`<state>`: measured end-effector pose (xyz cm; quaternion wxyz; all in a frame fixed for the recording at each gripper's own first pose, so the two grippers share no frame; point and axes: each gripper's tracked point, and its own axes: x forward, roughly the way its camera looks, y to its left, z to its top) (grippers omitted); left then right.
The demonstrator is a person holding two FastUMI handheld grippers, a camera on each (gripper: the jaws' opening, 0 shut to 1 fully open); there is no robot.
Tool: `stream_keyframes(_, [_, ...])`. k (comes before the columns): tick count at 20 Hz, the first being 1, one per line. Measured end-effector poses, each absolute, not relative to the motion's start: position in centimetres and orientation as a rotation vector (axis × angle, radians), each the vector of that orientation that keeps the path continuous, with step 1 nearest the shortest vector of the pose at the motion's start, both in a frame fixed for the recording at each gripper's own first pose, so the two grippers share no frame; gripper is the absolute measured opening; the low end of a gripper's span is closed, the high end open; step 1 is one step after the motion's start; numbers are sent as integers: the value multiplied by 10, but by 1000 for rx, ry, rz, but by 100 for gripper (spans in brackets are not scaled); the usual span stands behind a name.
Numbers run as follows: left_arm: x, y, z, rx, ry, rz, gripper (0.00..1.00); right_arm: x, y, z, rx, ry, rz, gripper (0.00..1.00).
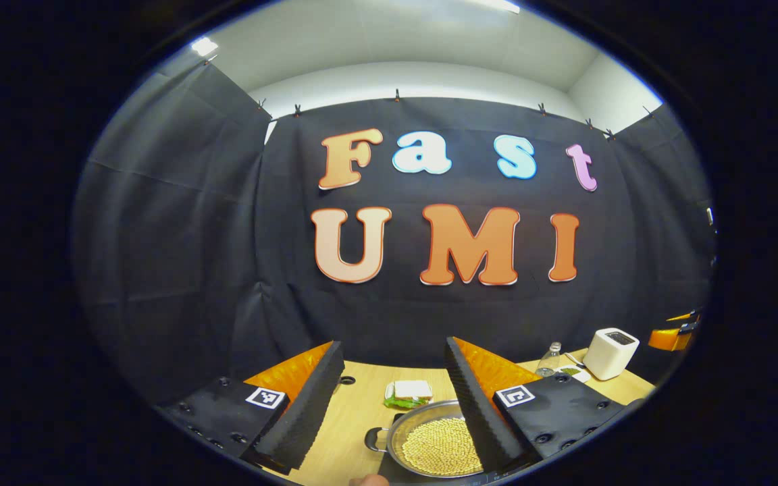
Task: First push the handle of the pot to place it horizontally, then grasp the pot with both hands and set it on the induction cooktop.
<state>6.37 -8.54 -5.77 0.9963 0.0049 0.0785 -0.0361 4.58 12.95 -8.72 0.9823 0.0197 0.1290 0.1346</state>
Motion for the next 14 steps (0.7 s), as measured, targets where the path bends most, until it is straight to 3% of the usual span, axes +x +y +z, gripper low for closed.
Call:
stream_keyframes(3, [48, -42, -30, 17, 119, -16, 99, 36, 88, -55, -11, 198, 231, 95])
stream_keyframes(4, [44, -24, -19, 25, 95, 20, 99, 34, 75, -46, -24, 173, 203, 100])
stream_keyframes(5, [39, -7, -7, 39, 70, 51, 99, 34, 61, -37, -36, 149, 176, 95])
stream_keyframes(8, [26, 25, 18, 39, 3, 106, 99, 32, 28, -24, -31, 114, 111, 95])
stream_keyframes(14, [25, 23, 23, 22, -3, 100, 99, 31, -1, -20, -5, 72, 51, 95])
